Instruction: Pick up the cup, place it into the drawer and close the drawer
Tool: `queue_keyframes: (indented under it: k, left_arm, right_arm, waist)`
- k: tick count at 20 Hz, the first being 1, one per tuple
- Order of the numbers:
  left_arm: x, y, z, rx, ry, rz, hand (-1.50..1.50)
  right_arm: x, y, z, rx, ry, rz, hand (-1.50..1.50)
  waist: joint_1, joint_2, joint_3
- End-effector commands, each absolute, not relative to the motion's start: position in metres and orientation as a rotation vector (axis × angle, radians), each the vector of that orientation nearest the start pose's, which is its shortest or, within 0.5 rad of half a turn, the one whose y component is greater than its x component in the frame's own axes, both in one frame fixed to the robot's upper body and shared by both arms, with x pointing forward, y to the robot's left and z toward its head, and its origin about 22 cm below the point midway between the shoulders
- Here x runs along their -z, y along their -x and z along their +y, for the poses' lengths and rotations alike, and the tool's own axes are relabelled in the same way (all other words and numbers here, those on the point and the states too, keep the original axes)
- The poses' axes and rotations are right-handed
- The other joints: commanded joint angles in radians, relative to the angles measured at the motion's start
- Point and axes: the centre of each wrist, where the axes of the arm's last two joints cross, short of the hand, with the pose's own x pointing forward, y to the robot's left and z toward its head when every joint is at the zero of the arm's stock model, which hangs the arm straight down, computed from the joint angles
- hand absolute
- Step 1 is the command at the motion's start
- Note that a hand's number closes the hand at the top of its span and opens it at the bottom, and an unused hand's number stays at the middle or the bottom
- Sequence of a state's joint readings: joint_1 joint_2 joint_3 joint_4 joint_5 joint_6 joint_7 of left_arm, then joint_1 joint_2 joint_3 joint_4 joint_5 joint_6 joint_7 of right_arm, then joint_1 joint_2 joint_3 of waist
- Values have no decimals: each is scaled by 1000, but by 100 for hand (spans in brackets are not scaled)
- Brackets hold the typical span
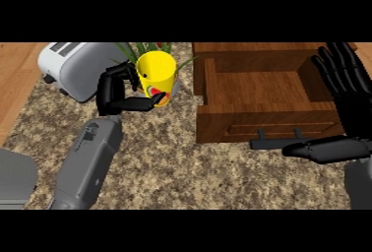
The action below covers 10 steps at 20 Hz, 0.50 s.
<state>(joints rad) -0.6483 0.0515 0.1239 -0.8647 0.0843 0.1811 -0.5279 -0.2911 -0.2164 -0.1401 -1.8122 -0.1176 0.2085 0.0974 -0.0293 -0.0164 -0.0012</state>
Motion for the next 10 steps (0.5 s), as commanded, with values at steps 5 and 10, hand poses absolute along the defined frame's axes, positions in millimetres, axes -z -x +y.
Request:
queue_keyframes:
  k: [5,10]
  left_arm:
    - [-95,-408,104,182,-52,-1984,150]
    - [-65,-391,109,276,-78,-1895,150]
  right_arm:
    - [-153,-288,-257,-340,-102,-2009,-150]
    - [-156,-292,-245,-356,-150,-2035,-150]
  waist:
    - [-115,27,9]
    - [-158,41,11]
